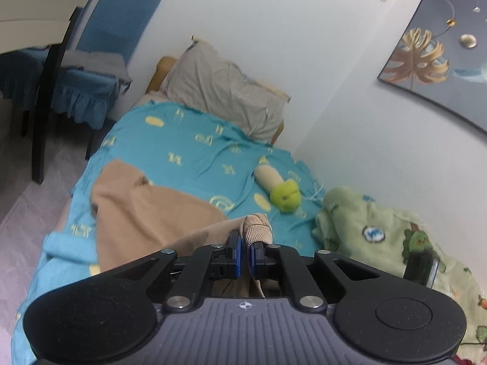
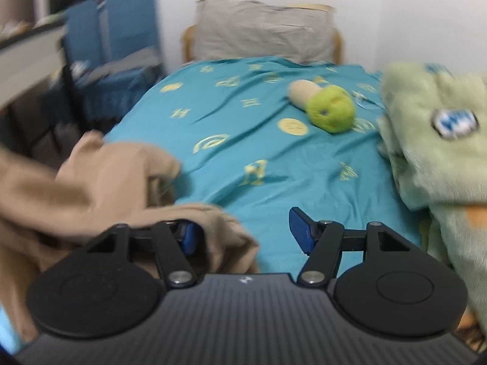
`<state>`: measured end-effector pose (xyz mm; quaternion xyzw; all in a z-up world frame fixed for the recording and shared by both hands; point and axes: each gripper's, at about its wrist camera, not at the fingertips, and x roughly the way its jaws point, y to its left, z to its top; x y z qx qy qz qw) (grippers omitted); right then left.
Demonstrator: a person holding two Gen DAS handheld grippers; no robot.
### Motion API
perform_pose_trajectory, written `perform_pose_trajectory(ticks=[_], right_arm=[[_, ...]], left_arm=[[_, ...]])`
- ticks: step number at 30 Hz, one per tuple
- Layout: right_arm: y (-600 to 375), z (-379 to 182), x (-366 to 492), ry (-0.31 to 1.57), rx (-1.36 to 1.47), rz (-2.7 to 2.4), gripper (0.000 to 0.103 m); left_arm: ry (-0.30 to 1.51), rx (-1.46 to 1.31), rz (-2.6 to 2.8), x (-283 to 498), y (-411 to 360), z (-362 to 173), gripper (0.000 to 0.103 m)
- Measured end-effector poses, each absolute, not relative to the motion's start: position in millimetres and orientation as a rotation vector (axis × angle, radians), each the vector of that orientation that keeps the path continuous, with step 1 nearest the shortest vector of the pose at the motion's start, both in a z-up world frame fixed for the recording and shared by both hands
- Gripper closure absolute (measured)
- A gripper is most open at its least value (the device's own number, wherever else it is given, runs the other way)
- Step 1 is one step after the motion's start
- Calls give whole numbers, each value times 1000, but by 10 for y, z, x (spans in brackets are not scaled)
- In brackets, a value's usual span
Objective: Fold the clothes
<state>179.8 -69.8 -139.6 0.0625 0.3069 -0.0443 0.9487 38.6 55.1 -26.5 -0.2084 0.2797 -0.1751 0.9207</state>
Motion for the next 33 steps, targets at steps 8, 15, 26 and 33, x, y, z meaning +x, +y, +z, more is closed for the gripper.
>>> perform_pose_trajectory(ticks=[8,15,26,33], right_arm=[[-785,-1228,1552,481,260,-77,94],[-821,-1088,1401,362,304,-100,94],[-824,-1112,1332,293,222,-394,13],[-659,-491,1181,132,249,-373,15]], left_arm=[[704,-384,-327,522,390,-588,90],[779,-287,-271,664,158,-855,56],[573,-408,123,573,414,-783,50],[276,-520,101,294,696,13,49]])
